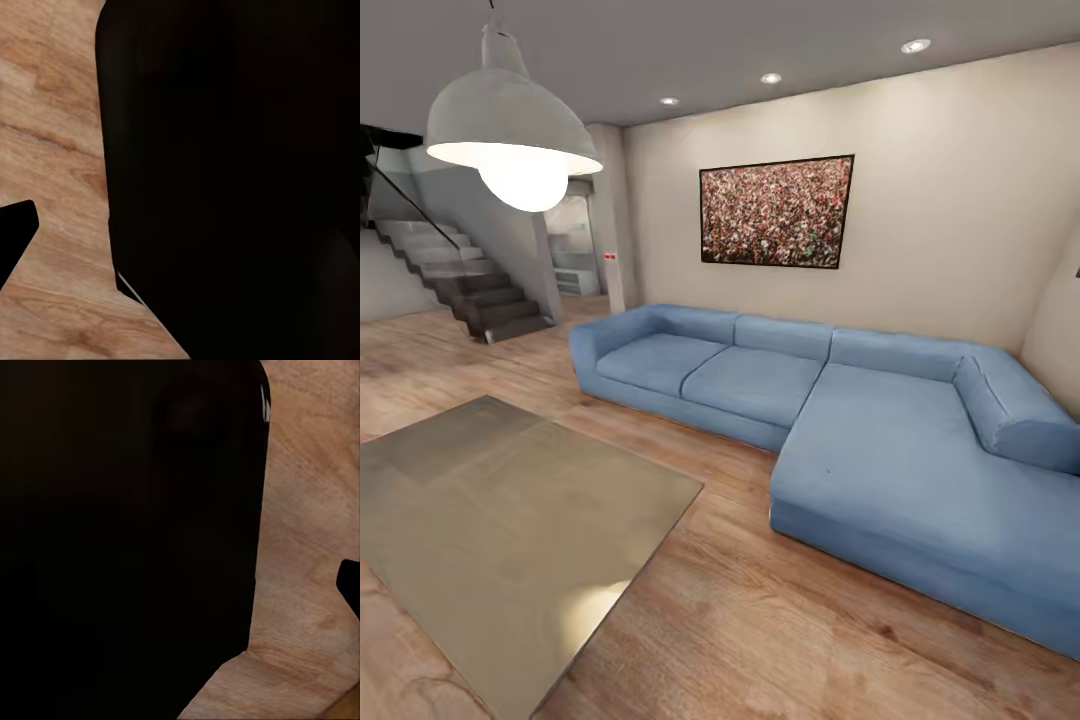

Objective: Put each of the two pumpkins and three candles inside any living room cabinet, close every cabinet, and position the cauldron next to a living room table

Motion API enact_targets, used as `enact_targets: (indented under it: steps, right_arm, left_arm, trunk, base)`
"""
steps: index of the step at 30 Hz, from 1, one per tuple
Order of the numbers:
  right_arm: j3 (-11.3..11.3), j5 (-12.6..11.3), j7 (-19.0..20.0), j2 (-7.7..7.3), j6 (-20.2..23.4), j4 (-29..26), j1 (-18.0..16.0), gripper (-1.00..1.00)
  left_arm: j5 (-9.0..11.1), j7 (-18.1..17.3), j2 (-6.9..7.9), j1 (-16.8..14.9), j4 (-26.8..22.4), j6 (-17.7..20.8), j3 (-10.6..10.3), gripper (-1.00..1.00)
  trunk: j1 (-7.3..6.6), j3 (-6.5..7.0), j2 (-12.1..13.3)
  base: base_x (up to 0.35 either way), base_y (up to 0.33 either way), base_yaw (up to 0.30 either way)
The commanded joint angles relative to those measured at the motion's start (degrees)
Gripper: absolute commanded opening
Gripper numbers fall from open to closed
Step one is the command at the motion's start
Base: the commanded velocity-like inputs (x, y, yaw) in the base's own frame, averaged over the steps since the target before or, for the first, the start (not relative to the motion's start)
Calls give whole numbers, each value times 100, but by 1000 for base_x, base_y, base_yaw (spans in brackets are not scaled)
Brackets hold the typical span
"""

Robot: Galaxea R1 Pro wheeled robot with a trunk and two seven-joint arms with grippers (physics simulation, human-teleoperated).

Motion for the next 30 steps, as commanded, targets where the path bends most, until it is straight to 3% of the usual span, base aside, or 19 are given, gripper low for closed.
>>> enact_targets:
  steps: [1, 23, 30]
  right_arm:
    - [33, -4, -26, 33, -33, 15, -7, 100]
    - [25, -7, -26, 36, -142, 3, -4, 100]
    - [-50, 38, 21, 177, -39, -57, -5, 100]
  left_arm:
    - [-6, -33, 33, -34, -9, -33, -3, 100]
    - [-8, -17, 67, -42, -9, -52, -8, 100]
    - [-1, 30, 81, -39, -9, -92, -8, 100]
  trunk:
    - [0, -3, -3]
    - [0, -3, -3]
    - [0, -11, -3]
  base:
    - [-113, 0, 1]
    - [-216, 0, 1]
    - [-79, 3, 199]
